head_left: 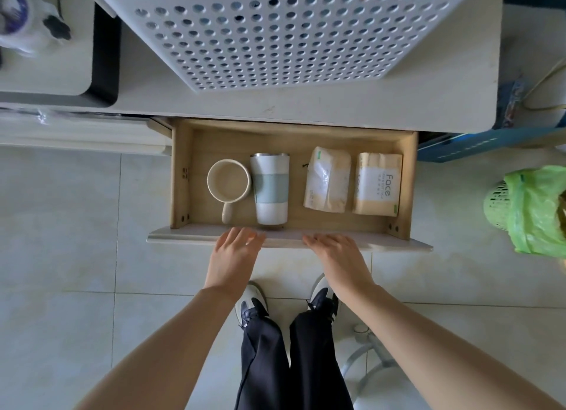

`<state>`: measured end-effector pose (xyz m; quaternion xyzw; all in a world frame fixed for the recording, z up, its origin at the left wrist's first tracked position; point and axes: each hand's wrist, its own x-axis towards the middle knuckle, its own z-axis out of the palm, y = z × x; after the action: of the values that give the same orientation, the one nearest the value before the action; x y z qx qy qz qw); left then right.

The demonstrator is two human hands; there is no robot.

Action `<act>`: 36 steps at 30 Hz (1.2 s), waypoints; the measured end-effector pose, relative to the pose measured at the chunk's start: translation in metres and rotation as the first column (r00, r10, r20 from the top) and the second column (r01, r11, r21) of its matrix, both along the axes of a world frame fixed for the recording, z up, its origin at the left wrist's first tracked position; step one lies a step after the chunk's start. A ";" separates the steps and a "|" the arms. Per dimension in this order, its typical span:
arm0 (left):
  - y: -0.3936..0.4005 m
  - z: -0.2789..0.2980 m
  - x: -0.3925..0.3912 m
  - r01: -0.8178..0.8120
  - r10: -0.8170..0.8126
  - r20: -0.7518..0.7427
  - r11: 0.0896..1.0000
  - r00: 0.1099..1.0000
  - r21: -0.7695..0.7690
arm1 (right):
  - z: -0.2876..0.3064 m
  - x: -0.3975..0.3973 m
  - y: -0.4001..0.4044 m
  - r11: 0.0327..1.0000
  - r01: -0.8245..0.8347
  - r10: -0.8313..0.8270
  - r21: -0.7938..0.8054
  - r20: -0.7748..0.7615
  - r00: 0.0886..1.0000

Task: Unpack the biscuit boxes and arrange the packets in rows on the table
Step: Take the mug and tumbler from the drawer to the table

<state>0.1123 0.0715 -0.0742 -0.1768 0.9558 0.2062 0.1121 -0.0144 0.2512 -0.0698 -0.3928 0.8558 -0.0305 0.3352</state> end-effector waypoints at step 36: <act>-0.073 -0.052 -0.030 -0.523 0.452 0.592 0.850 0.668 -0.058 | -0.058 -0.043 -0.155 0.643 0.725 -0.757 0.245 0.347 0.554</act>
<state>0.0823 -0.0011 -0.1259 -0.4738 0.7772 0.2193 0.3512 -0.0577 0.0962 -0.1275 0.0330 0.8481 -0.2207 0.4805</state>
